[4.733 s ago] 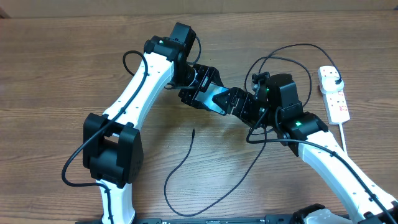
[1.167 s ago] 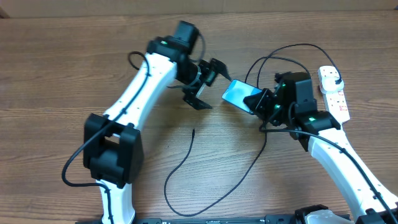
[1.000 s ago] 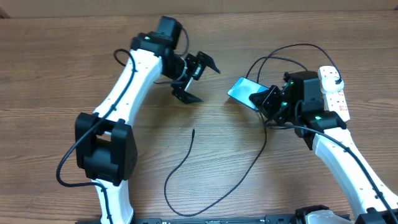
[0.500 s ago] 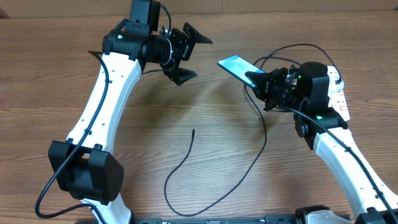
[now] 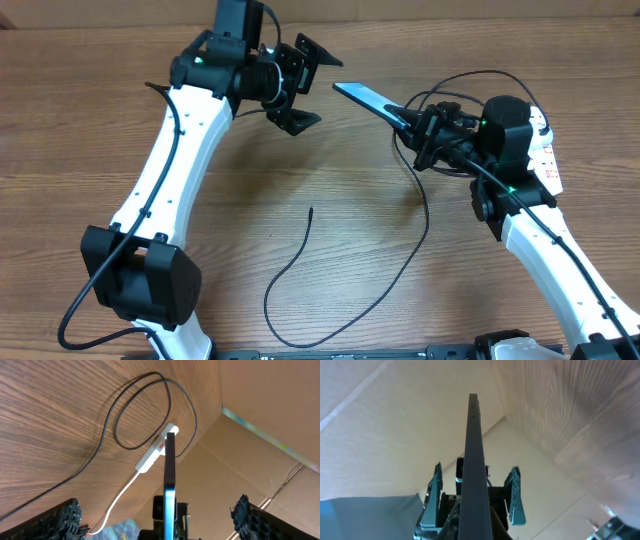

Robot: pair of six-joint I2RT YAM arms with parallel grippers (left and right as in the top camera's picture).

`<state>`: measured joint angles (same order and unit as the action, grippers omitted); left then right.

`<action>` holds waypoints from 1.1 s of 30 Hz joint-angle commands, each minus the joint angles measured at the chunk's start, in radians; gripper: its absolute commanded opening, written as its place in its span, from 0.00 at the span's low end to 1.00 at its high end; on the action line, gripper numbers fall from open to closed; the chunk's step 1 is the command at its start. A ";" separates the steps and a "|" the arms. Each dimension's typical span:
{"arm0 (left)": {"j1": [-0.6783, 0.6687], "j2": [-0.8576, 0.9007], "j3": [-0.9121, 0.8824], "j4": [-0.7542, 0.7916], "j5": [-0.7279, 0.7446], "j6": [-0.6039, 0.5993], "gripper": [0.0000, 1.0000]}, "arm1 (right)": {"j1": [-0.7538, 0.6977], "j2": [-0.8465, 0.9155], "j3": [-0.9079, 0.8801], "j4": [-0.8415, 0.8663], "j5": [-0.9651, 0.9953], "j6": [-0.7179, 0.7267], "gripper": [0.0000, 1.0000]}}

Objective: Plug charger to phone and switch on socket

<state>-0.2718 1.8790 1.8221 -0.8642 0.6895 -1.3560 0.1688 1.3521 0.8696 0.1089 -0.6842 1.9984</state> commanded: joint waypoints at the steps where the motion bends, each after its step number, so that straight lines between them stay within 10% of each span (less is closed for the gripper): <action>1: -0.037 -0.016 0.020 0.009 -0.062 -0.036 1.00 | 0.042 -0.005 0.022 0.060 -0.024 0.087 0.04; 33: -0.124 -0.015 0.020 0.026 -0.196 -0.053 0.97 | 0.090 -0.004 0.022 0.107 -0.024 0.160 0.04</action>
<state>-0.3931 1.8790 1.8221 -0.8398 0.5175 -1.4372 0.2554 1.3521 0.8696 0.1978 -0.7021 2.0235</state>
